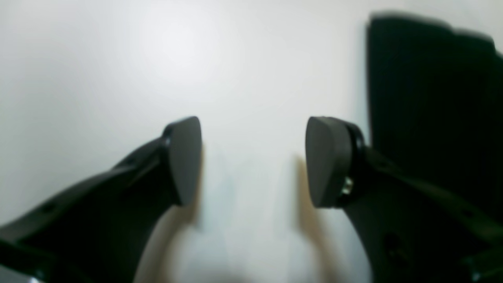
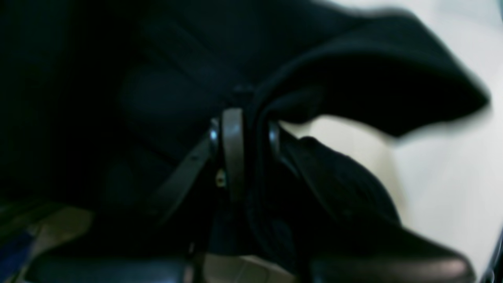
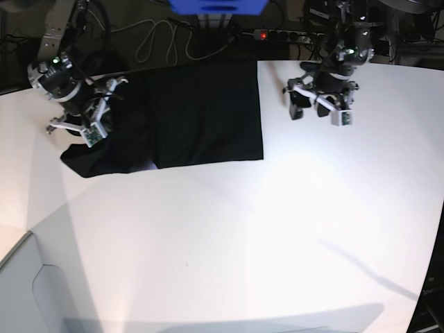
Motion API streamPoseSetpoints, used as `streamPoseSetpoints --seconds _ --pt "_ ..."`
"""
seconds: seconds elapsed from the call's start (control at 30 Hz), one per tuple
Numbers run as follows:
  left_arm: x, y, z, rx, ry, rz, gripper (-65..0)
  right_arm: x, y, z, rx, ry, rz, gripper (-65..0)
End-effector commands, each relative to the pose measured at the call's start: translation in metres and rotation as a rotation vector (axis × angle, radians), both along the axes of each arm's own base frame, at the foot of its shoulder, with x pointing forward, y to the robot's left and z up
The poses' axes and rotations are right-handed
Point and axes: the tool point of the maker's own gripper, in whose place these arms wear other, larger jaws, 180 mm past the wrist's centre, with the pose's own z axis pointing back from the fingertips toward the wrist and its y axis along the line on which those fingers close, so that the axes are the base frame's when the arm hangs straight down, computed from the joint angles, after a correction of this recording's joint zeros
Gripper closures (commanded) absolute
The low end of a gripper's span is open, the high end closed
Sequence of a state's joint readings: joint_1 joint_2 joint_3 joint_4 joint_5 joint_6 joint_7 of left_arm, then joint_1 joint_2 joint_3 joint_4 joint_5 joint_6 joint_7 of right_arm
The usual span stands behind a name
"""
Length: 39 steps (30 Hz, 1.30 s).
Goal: Fold the T-shirt properly
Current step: 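Grasp the strip's other end with the right gripper and fold it over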
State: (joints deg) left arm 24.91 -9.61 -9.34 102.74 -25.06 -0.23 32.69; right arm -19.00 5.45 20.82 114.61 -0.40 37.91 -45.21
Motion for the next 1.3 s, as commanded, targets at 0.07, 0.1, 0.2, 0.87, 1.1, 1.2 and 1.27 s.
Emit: streamPoseSetpoints --seconds 0.07,0.1,0.2,0.87,1.1,1.2,1.27 --pt "0.01 -0.009 0.0 -0.015 -0.025 -0.022 -40.3 0.003 0.04 0.019 0.054 -0.066 0.105 0.0" --pt "0.012 -0.012 -0.001 -0.02 -0.025 -0.029 -40.3 0.002 0.05 0.021 0.064 -0.07 0.132 0.0" --pt "0.014 -0.021 -0.003 -0.032 -0.024 -0.049 -40.3 0.0 0.083 0.024 0.105 -0.075 0.221 0.0" --pt "0.02 -0.037 -0.011 -0.053 -0.009 -0.081 -40.3 -0.022 0.232 0.021 0.297 -0.032 0.636 0.0" --pt "0.019 -0.035 -0.01 -0.05 -0.008 -0.081 -40.3 -0.035 0.249 0.001 0.302 0.039 0.698 0.0" --pt "0.019 -0.034 -0.01 -0.044 -0.009 -0.085 -40.3 -0.033 0.247 -0.001 0.3 0.042 0.693 0.0" --pt "0.021 -0.035 -0.005 -0.044 -0.024 -0.088 -40.3 -0.029 0.247 0.002 0.296 0.029 0.695 0.0"
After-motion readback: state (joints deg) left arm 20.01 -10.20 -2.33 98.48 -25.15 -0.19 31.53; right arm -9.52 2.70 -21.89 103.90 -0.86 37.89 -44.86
